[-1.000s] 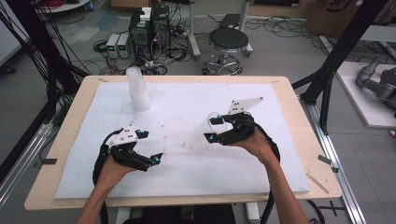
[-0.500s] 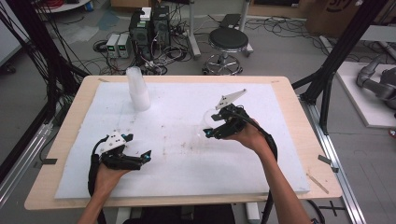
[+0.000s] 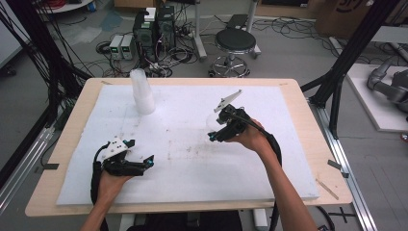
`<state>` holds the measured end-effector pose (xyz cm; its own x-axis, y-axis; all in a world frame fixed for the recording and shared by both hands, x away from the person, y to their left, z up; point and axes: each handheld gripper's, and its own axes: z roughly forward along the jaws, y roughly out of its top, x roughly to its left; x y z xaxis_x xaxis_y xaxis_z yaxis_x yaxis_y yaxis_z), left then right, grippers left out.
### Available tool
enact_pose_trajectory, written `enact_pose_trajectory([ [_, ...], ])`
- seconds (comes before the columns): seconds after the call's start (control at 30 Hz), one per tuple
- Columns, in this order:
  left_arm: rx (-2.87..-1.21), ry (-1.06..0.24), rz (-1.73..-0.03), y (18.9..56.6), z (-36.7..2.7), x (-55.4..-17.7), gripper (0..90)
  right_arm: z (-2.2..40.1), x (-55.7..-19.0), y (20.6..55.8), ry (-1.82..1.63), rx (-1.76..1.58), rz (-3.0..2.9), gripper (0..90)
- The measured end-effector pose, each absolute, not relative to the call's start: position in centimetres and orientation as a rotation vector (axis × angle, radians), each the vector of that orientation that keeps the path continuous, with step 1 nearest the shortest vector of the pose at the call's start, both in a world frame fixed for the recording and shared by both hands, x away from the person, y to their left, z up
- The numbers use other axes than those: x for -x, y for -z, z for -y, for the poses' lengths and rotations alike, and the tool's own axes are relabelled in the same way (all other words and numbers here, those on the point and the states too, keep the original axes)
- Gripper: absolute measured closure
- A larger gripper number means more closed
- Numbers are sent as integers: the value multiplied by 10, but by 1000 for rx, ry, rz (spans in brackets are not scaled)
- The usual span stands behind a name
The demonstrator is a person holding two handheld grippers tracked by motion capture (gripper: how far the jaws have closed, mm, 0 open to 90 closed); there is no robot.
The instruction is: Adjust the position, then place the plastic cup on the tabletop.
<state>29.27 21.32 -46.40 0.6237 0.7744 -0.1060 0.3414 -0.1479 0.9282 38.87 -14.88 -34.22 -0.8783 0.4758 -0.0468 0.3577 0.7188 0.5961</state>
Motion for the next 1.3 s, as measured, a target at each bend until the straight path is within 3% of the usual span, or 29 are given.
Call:
enact_pose_trajectory([
  [0.73, -1720, -510, -911, 465, -216, -292, 17, 140, -393, 346, -839, -671, -2741, 337],
  [1.3, -1719, -507, -904, 466, -216, -291, 18, 120, -404, 376, -756, -681, -2780, 336],
])
